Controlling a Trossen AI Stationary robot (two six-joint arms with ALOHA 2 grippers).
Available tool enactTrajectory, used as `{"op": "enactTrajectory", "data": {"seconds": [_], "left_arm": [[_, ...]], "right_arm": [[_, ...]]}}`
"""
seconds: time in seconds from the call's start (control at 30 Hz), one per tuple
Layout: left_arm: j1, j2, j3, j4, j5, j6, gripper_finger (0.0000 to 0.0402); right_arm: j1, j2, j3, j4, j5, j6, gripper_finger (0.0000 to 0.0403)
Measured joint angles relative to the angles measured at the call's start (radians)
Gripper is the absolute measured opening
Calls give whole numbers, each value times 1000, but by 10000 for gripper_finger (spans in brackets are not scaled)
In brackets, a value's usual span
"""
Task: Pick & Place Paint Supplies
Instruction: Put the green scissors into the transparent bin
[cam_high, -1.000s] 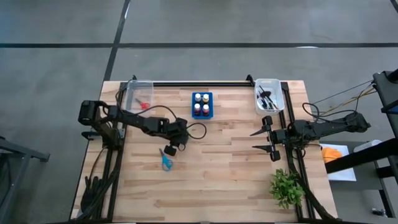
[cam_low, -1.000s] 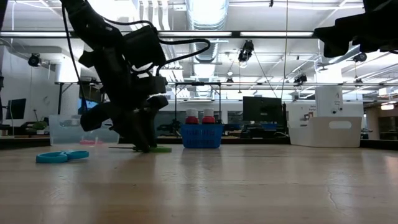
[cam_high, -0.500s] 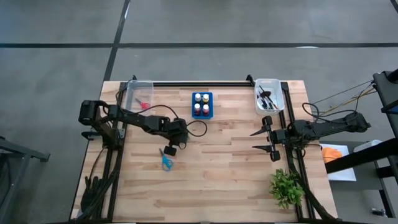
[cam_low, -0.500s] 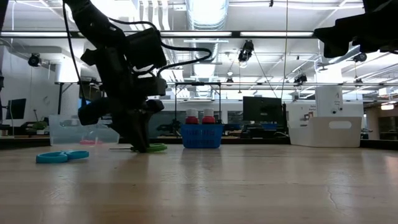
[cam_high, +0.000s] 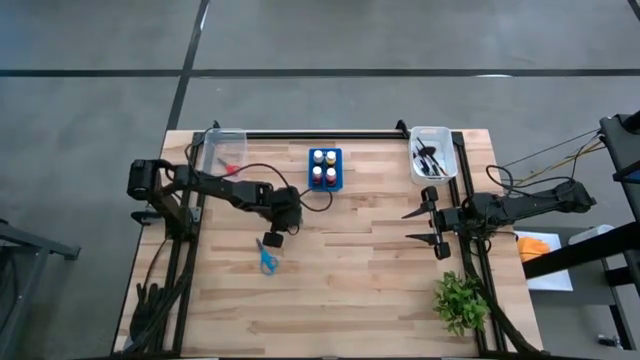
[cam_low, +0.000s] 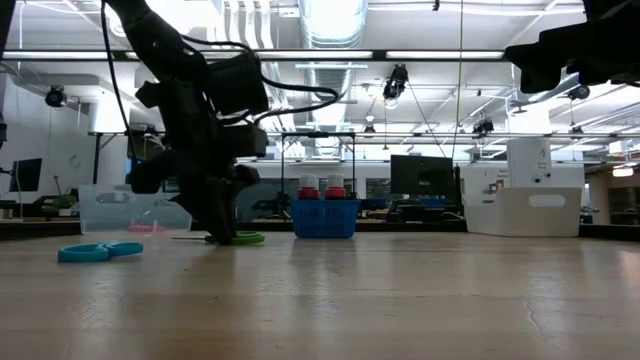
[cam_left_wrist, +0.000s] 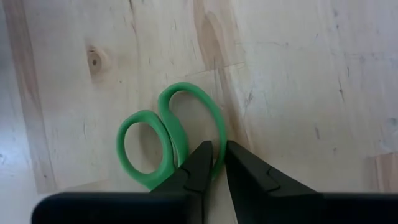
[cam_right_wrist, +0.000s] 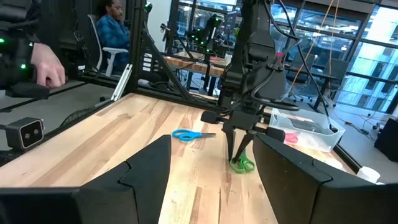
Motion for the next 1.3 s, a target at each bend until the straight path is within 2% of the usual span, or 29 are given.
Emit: {"op": "enactTrajectory", "data": {"seconds": [0.13, 0.23, 0.47, 0.57, 0.83, 1.03, 1.3], "left_arm": [[8, 0, 0, 0, 26, 2, 53], [9, 0, 0, 0, 44, 23, 24], [10, -27, 0, -15, 12, 19, 5], [11, -82, -9, -85, -66, -1, 3], [40, -285, -10, -236, -359, -95, 1], [144, -423, -6, -271, -572, -139, 0], [363, -446, -10, -280, -594, -133, 0]], "right_arm": [[0, 0, 0, 0, 0, 1, 226], [0, 0, -1, 0, 0, 8, 226], [0, 0, -3, 0, 0, 10, 226], [0, 0, -4, 0, 0, 8, 226], [0, 1, -4, 0, 0, 8, 226], [0, 2, -6, 0, 0, 8, 226], [0, 2, -6, 0, 1, 5, 226]]}}
